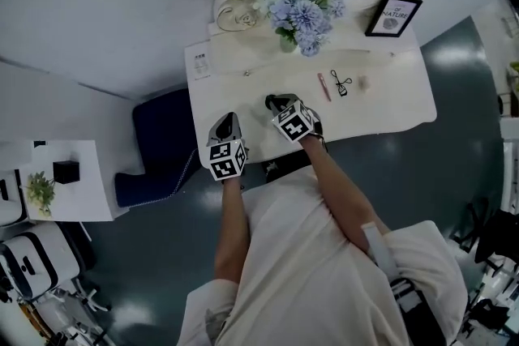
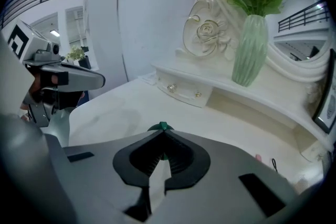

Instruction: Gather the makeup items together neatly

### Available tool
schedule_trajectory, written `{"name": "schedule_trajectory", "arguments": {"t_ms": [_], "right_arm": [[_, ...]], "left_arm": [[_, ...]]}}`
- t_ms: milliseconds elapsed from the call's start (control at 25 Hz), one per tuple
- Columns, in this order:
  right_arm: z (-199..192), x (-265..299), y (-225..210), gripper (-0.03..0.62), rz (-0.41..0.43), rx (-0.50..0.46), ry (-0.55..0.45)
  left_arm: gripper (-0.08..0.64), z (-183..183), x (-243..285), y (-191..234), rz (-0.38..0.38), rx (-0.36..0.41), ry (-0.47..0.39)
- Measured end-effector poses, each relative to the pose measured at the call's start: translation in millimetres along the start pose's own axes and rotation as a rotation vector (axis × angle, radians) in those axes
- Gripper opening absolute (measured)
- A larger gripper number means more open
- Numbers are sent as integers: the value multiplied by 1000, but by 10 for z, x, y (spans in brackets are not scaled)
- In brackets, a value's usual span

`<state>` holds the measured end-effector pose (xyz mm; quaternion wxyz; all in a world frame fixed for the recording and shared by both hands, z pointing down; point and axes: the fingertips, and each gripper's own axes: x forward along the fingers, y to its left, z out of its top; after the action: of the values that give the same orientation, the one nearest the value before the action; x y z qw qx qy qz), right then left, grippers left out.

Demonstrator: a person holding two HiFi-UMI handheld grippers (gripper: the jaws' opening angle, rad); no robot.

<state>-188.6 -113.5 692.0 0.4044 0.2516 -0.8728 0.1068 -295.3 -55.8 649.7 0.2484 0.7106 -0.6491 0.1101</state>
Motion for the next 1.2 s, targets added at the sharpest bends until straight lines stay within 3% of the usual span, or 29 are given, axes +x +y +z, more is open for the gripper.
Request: {"name": "schedule_trajectory", "arguments": {"t_ms": [680, 1200], "right_arm": [[-523, -549, -967, 41, -242, 252, -28], [-687, -396, -1227, 43, -271, 330, 26]], "left_arm": [[14, 134, 569, -994, -209, 149, 48], [15, 249, 785, -1152, -220, 162, 68]]}}
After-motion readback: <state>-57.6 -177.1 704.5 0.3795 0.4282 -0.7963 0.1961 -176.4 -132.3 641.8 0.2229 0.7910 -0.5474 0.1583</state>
